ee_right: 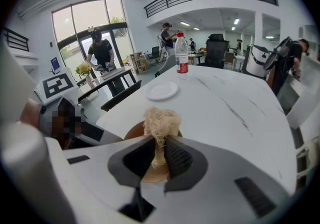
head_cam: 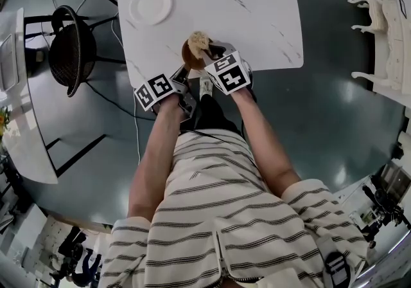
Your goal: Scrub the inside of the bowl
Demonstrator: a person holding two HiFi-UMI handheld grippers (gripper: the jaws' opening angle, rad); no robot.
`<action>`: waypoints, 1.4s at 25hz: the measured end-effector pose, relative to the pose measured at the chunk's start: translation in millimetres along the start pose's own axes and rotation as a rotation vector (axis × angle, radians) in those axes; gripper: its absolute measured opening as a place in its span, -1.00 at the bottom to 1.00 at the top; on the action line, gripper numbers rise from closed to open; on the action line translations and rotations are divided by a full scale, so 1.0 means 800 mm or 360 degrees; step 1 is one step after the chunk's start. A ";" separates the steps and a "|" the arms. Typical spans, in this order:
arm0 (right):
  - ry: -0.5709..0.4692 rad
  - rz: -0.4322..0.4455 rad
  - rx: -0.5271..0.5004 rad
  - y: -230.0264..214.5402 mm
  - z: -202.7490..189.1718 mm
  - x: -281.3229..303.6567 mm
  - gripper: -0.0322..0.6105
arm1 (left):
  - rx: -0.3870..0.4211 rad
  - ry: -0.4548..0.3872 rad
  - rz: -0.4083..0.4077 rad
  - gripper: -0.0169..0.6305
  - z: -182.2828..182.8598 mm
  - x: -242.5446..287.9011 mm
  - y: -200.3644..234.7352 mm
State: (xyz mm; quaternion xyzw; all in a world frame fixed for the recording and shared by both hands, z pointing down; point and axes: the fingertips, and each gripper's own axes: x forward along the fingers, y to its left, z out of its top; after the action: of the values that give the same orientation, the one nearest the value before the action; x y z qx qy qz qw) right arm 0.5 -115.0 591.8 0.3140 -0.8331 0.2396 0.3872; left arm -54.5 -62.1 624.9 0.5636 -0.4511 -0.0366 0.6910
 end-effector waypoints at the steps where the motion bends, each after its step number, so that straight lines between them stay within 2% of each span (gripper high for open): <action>1: 0.0000 0.0003 -0.0003 0.002 0.002 0.001 -0.70 | 0.0002 0.0000 0.0000 -0.93 0.000 0.000 0.000; 15: -0.0032 0.0079 -0.0061 0.033 0.011 0.012 -0.70 | 0.0011 -0.0004 0.0001 -0.92 0.002 0.000 -0.001; 21: -0.0018 0.0098 -0.0067 0.039 -0.001 0.008 -0.70 | 0.0005 -0.0019 0.0013 -0.92 0.003 0.001 0.002; 29: 0.0028 0.0092 -0.0290 0.047 -0.009 -0.006 -0.70 | -0.0009 -0.0041 0.0009 -0.93 0.004 0.002 0.000; 35: 0.0071 0.0045 -0.0395 0.045 -0.019 -0.018 -0.70 | -0.0019 -0.0051 0.0014 -0.93 0.004 0.003 -0.002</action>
State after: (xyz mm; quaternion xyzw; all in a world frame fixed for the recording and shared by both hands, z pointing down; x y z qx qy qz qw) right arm -9.9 -75.8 583.9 0.2466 -0.8518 0.1469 0.4382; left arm -54.3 -66.1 625.3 0.5569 -0.4643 -0.0452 0.6872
